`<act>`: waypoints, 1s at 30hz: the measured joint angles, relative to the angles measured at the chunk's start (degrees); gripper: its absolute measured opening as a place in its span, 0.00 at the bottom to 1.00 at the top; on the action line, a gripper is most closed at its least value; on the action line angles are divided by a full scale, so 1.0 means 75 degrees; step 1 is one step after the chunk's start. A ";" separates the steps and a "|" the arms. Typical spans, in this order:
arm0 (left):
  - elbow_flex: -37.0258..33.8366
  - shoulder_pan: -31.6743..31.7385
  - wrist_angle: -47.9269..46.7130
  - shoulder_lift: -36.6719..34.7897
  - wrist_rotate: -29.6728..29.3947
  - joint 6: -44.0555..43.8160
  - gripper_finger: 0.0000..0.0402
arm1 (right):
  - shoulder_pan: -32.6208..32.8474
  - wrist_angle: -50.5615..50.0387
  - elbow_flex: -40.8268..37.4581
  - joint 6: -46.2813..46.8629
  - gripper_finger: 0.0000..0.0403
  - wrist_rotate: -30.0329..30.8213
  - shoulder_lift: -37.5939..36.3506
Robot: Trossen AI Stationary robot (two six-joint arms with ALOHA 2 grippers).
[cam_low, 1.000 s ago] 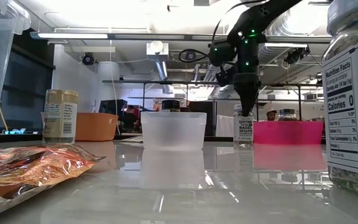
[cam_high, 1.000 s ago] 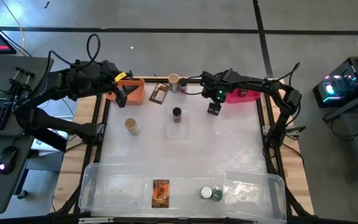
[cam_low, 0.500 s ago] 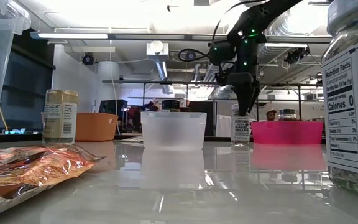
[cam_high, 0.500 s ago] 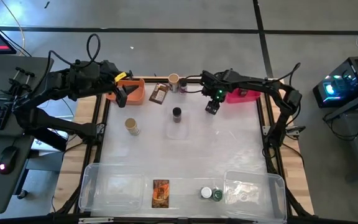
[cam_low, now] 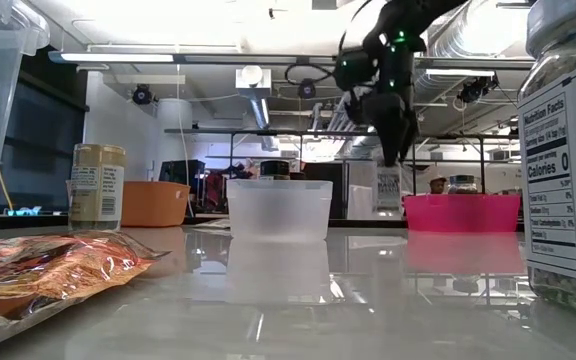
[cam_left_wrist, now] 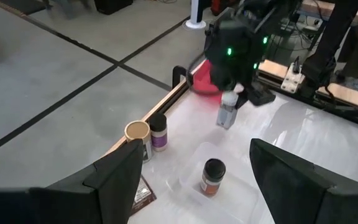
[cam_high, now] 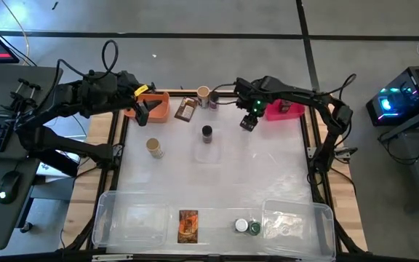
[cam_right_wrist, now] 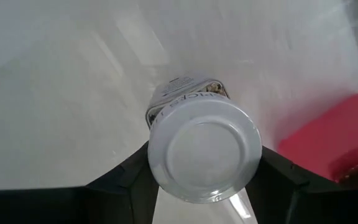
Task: Sort spices by type
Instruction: Put the top white seasoning bottle into the right transparent bin
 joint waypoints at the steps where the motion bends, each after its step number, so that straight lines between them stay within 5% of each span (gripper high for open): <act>1: -0.0003 0.0000 -0.0056 0.0000 -0.0003 0.0000 0.70 | -0.0002 -0.0157 0.0170 0.0000 0.47 -0.0082 0.0000; 8: -0.0003 0.0000 -0.0526 0.0000 -0.0011 -0.0208 0.70 | 0.0040 -0.0153 0.1182 0.0243 0.47 -0.1107 -0.0535; 15: -0.0003 0.0001 -0.0526 0.0000 -0.0009 -0.0371 0.70 | 0.0487 0.1707 0.1079 0.2036 0.47 -0.2759 -0.1410; 25: -0.0003 0.0003 -0.0526 0.0000 -0.0009 -0.0800 0.70 | 0.1692 0.5082 0.0928 0.5365 0.47 -0.2864 -0.1551; 30: -0.0003 0.0002 -0.0526 0.0000 -0.0009 -0.0678 0.70 | 0.1781 0.5453 0.0925 0.5519 0.47 -0.2849 -0.1545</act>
